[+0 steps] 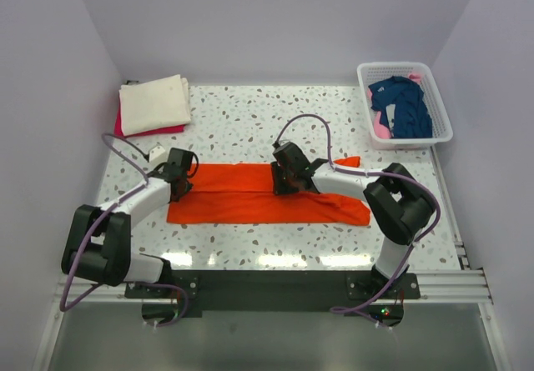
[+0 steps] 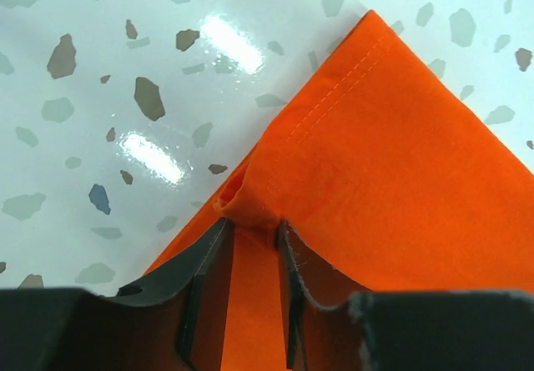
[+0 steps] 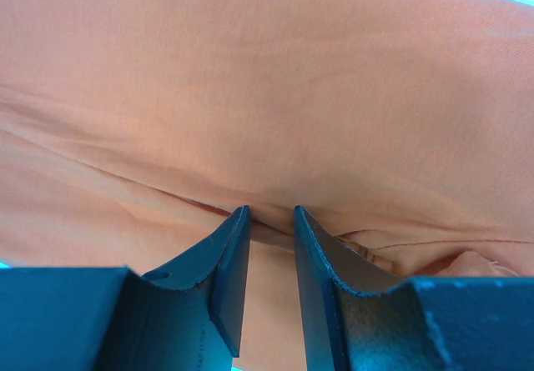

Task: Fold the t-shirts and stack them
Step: Fold the tshirt

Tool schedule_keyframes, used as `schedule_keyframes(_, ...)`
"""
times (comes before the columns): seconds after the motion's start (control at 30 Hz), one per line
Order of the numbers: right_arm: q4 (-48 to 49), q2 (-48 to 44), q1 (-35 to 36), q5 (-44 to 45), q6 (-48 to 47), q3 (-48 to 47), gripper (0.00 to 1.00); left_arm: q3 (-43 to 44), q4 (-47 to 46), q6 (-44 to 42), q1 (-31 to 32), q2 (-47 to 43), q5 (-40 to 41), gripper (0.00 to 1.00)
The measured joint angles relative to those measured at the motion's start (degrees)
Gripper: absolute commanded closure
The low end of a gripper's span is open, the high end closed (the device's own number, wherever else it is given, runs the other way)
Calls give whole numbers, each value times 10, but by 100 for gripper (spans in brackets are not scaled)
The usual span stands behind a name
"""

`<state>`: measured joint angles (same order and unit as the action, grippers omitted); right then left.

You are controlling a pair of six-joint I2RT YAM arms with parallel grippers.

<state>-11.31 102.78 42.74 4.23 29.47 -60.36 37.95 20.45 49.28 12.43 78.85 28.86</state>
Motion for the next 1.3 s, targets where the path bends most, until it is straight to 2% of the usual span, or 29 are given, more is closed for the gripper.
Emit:
schedule_keyframes(0.1, 0, 0, 0, -6, 0, 0, 69, -6, 3, 11, -1, 0, 11, 73)
schedule_keyframes(0.2, 0, 0, 0, -9, 0, 0, 69, -8, 1, 19, -4, 0, 17, 84)
schedule_keyframes(0.23, 0, 0, 0, -9, 0, 0, 69, -9, 0, 23, -5, 0, 19, 92)
schedule_keyframes(0.33, 2, 0, 0, -10, 0, 2, 69, -17, -11, 26, -5, -1, 17, 100)
schedule_keyframes(0.5, 3, 0, 0, -10, 0, 3, 69, -38, -34, 28, -5, -4, 13, 100)
schedule_keyframes(0.7, 5, 0, 0, -11, 0, 4, 69, -53, -42, 27, -7, -29, 0, 74)
schedule_keyframes(0.73, 5, 0, 0, -11, 0, 4, 69, -53, -39, 28, -8, -38, -2, 67)
schedule_keyframes(0.77, 5, 0, 0, -12, 0, 4, 69, -53, -34, 27, -8, -49, -2, 66)
schedule_keyframes(1.1, 5, 0, 0, -12, 0, 4, 69, -43, 39, 42, -8, -155, -2, 68)
schedule_keyframes(1.2, 5, 0, 0, -13, 0, 4, 69, -32, 41, 42, -8, -157, -2, 73)
schedule_keyframes(1.23, 5, 0, 0, -13, 0, 4, 69, -23, 43, 42, -8, -147, -2, 78)
schedule_keyframes(1.3, 5, 0, 0, -14, 0, 4, 69, 5, 45, 42, -8, -112, -1, 83)
